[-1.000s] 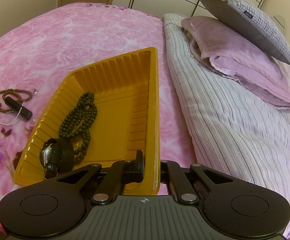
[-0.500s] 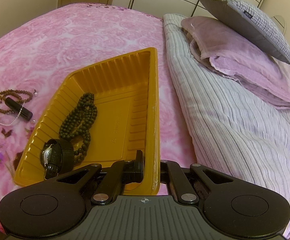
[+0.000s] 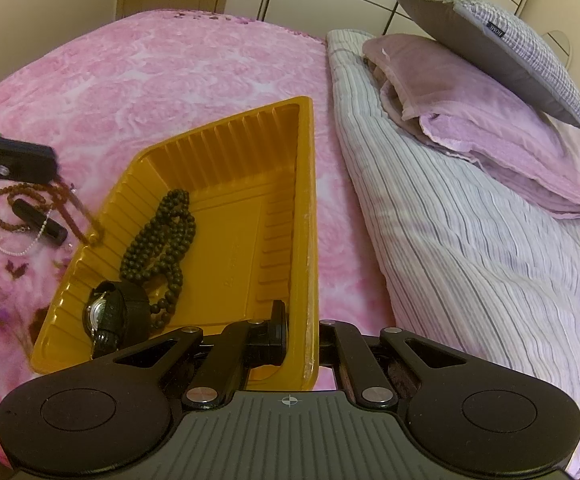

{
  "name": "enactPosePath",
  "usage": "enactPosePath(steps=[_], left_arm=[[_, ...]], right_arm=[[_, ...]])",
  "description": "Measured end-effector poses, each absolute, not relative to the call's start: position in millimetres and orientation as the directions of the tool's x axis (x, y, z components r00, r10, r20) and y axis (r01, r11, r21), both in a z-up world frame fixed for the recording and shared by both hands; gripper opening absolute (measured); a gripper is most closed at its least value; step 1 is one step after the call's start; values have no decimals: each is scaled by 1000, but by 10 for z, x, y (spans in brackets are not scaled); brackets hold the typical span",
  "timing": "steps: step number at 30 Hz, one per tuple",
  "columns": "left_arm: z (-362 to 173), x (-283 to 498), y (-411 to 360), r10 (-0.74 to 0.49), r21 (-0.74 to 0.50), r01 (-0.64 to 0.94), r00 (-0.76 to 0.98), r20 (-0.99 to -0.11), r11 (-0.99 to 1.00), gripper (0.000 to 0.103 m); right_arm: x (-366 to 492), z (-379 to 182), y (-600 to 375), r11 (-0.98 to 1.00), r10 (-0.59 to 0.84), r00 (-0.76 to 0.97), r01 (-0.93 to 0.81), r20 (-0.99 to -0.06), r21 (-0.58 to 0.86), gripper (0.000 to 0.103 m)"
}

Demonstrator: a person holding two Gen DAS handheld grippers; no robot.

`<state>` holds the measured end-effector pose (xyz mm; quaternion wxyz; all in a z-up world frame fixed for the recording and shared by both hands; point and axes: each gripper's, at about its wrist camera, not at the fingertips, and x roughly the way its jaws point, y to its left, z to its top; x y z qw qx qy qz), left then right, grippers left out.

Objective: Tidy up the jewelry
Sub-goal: 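Carry the brown bead bracelet into the tray and open the left tool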

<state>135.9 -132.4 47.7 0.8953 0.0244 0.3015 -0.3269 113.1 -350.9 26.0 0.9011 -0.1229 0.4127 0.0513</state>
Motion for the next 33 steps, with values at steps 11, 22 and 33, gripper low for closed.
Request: enactPosePath(steps=[11,22,33], left_arm=[[287,1539,-1616,-563,-137,622,565,-603,771,4],[383,1586,-1312,-524,-144,557,618,-586,818,10],[348,1399,-394,-331,-47,386,716,-615,921,13]], right_arm=[[1137,260,-3514,964,-7,655,-195,-756,-178,4],[1144,249,-3510,965,-9,657,-192,-754,-179,5],[1134,249,-3503,964,-10,657,-195,-754,-182,4]])
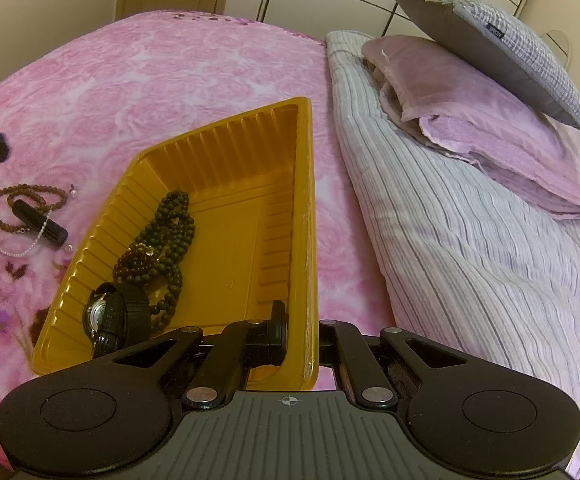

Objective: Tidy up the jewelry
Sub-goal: 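Carry the brown bead bracelet into the tray and open the left tool, then grasp the black cylinder with the left tool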

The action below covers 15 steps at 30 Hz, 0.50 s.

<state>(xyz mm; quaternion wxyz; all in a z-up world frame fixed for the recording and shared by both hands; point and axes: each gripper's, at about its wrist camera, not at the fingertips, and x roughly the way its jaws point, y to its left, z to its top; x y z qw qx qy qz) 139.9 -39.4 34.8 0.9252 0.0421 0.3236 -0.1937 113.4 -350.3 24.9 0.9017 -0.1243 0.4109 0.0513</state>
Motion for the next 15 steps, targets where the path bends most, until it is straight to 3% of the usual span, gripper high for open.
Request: enactPosePath(steps=[8,15], left_arm=[[-87,1132,-84,-252,18,355,695,-673,935,20],[-307,1012,-276,-271,74,435,675,-686,897,25]], right_arm=[[1139,249,-3509,964,-11,657,-194,-754,-183,4],[1140,245,-3519,963,-13,656,-194,-754,-185,4]])
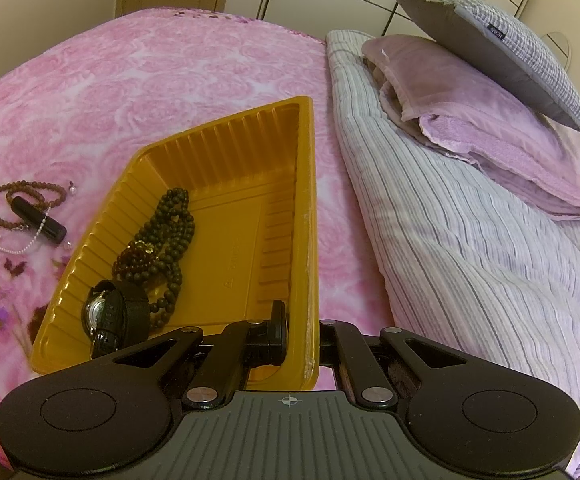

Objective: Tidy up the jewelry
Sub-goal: 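Grasp the black cylinder with the left tool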

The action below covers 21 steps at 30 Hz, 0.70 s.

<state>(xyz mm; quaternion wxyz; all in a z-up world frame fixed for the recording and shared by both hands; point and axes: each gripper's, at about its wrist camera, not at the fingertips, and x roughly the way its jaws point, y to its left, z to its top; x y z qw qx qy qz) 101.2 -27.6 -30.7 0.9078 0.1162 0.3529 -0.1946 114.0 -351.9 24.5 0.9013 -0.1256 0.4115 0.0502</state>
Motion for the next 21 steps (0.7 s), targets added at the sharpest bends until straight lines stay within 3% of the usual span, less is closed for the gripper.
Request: enactPosePath(steps=[8,12,15,21], left_arm=[[-381,1151,-464,-257,126,446,698,-668,886,26],[-390,1291,-542,-277,159,495,693,-666,854,49],[-412,1390,-591,-292,203,538,693,-660,818,53],[-484,1540,-652,-329,251,633,652,-683,733,52]], right_arm=[[1133,238,-3533,963,-13,654,-194,-756,-185,4],[1135,236,-3530,964,-13,654,-193,-757,-184,4],[1136,236,-3529,964,-13,654,-193,-756,-184,4],[1138,235,-3534,965,-12,653,-192,-757,-181,4]])
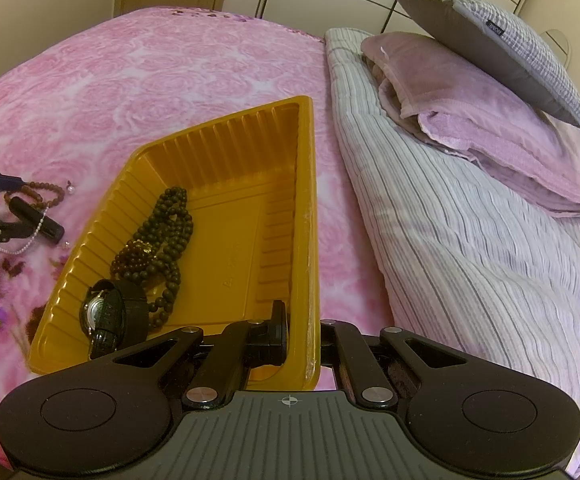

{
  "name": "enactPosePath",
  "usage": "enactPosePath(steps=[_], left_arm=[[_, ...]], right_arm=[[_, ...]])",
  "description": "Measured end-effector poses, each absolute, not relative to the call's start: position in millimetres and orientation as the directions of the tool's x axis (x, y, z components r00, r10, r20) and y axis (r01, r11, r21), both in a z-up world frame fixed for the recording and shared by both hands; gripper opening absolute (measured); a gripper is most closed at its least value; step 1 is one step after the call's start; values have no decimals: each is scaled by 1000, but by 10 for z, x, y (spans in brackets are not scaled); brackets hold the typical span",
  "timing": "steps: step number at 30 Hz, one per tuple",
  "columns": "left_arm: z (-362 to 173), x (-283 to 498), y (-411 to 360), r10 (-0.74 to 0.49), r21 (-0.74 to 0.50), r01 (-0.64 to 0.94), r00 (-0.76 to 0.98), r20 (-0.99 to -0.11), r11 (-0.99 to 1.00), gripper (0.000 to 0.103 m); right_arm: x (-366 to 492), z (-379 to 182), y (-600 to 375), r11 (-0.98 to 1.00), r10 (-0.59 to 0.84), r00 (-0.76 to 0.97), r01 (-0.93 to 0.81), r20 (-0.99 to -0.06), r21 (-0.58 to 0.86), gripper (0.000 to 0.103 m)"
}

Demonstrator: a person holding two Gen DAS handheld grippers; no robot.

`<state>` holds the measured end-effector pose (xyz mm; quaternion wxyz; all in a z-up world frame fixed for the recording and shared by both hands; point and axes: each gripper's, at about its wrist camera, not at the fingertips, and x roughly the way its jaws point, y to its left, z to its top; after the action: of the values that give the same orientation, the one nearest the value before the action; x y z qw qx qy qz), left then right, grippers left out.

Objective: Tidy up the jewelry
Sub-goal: 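Grasp the black cylinder with the left tool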

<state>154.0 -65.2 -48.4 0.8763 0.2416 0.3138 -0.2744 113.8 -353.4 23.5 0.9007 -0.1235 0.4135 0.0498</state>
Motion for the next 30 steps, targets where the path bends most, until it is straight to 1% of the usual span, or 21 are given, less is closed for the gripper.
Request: enactPosePath(steps=[1,2,4,6,10,15,21,30], left_arm=[[-488,1551,-667,-333,256,646,644,-689,719,52],[-487,1549,-674,-334,263,653,641,-691,710,48],[-479,1537,-681,-336,264,668,627,-702,695,34],[-470,1508,-676,-327,266,669,621,-712,694,30],[-415,1410,-618,-326,201,659,585,-743,725,20],[-361,1175,-574,-338,138,649,552,-763,748,17],[-423,1149,-647,-318,160,625,581,-749,764,17],[-508,1305,-746,-322,110,586,582,-747,803,20]], right_arm=[[1137,232,-3539,965,-12,653,-192,-757,-181,4],[1137,233,-3539,964,-13,653,-192,-757,-182,4],[1138,234,-3541,964,-13,653,-192,-757,-182,4],[1139,233,-3541,964,-12,653,-192,-757,-181,4],[1141,233,-3542,965,-12,653,-192,-758,-181,4],[1141,232,-3542,964,-12,653,-192,-757,-181,4],[1144,228,-3543,965,-12,653,-192,-757,-180,4],[1147,226,-3543,965,-11,652,-192,-758,-180,4]])
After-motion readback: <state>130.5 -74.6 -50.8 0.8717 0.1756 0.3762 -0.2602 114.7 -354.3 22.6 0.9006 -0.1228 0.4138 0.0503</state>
